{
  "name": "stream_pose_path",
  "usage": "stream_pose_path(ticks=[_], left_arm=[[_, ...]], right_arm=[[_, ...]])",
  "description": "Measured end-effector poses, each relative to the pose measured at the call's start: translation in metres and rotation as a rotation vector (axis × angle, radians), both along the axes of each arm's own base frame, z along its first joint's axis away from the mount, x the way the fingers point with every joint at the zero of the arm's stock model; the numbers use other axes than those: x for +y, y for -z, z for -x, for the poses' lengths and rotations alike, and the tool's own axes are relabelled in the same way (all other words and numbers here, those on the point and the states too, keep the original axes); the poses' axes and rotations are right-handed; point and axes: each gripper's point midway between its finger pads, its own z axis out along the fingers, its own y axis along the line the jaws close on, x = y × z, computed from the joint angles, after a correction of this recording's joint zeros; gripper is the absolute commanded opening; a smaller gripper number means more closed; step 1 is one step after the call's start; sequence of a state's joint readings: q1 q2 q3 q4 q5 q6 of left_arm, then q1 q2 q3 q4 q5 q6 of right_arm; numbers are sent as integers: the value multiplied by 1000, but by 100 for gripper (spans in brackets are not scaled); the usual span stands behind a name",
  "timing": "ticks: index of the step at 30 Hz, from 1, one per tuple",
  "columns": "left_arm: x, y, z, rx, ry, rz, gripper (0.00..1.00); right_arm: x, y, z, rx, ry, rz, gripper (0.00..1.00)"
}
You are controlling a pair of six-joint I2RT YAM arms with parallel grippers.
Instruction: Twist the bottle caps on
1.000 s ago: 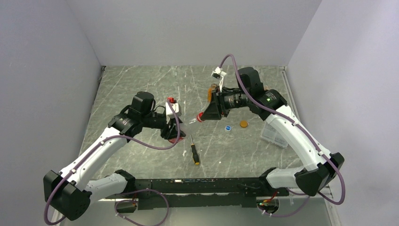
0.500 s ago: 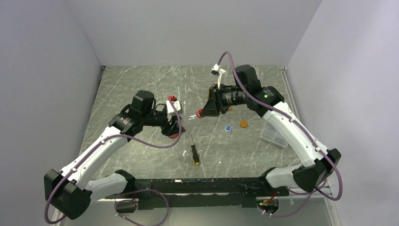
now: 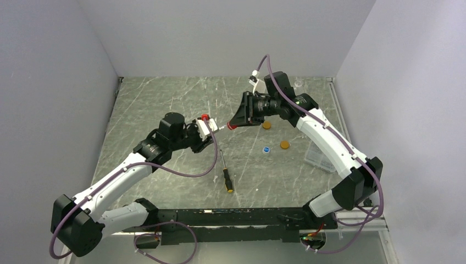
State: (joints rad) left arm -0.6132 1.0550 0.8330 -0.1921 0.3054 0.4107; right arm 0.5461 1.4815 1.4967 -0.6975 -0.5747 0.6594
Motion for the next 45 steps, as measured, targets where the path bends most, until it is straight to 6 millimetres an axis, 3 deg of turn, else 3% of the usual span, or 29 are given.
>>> stream_pose_path(ticks=[5,9,12,15,18,20,23,26,28,32,36,45], left_arm=[[3,-6,-8,-68,-36,-23,0],[5,-6,-10,-81,-42,-38,0],[3,-6,-8,-76,-33,-35,0],[-9,-17,-2,-94,12,8,0],[-16,-21,7,-64,61,43,0],[-18,-19,14,-20,98,63,0],[-18,-14,26,61,159,95,0],[-19,-16,41,161,247,152,0],[-20,-21,52,215,306,189,0],[-28,-31,75,306,436,245,0],[-34,-30,90,398,521,276,0],[-35,-32,100,452,566,299,0]], right_arm=[[2,-4,-8,47,76,-26,21],[2,-3,-10,79,107,-29,40],[1,-3,-10,85,118,-20,63],[0,0,-5,92,119,8,85],[-7,-8,-5,30,117,31,98],[-15,-22,-3,-60,116,34,99],[-31,-59,8,-254,88,8,97],[-42,-97,30,-472,10,-46,88],[-47,-109,45,-585,-58,-68,85],[-48,-104,62,-689,-174,-67,80],[-41,-90,64,-707,-262,-60,76],[-24,-79,86,-717,-435,-90,71]])
